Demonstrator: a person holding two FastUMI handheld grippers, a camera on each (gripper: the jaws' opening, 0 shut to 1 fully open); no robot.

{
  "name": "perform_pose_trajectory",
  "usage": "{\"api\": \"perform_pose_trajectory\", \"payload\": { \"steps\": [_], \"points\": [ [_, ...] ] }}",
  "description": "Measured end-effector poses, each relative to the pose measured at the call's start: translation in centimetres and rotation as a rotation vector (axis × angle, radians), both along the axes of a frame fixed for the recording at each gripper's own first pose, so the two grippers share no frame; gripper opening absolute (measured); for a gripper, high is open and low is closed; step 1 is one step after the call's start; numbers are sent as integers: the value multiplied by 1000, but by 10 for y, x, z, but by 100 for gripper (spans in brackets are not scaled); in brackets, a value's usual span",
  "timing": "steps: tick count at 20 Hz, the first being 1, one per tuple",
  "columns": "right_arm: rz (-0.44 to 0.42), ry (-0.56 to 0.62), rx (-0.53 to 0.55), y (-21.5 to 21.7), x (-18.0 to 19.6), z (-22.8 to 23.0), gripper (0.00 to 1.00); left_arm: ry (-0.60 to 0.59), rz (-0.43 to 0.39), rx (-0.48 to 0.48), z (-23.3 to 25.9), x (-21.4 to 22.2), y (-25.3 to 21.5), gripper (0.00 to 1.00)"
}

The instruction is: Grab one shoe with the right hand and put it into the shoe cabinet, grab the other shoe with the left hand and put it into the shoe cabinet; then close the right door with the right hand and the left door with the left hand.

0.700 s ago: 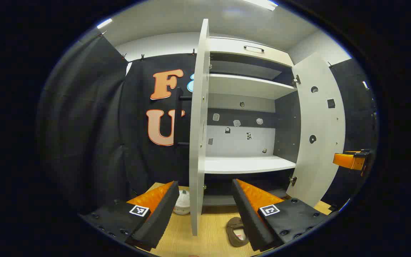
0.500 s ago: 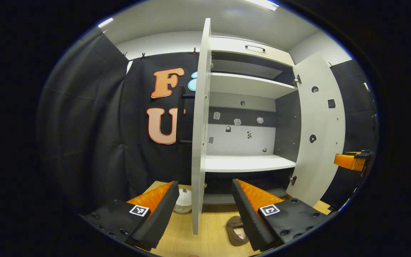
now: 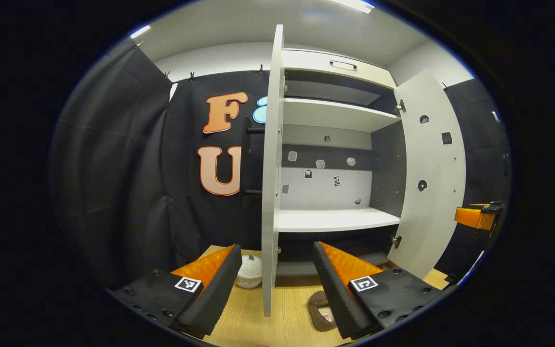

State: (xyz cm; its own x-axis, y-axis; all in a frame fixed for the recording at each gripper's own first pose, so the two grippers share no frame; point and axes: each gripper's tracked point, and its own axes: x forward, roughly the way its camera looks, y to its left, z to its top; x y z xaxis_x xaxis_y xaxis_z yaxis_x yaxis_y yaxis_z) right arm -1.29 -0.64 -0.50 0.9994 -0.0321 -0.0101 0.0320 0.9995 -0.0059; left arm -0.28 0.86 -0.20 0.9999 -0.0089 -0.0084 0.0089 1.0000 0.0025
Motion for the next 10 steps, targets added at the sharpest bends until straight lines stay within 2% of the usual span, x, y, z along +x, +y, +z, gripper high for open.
{"api": "perform_pose_trajectory", "payload": {
  "steps": [5, 10],
  "points": [
    [-2, 36, 8, -4, 3, -18, 94, 1, 1, 7, -1, -1, 0, 96],
    [5, 150, 15, -7, 18, -69, 94, 10, 4, -3, -5, 0, 0, 96]
  ]
}}
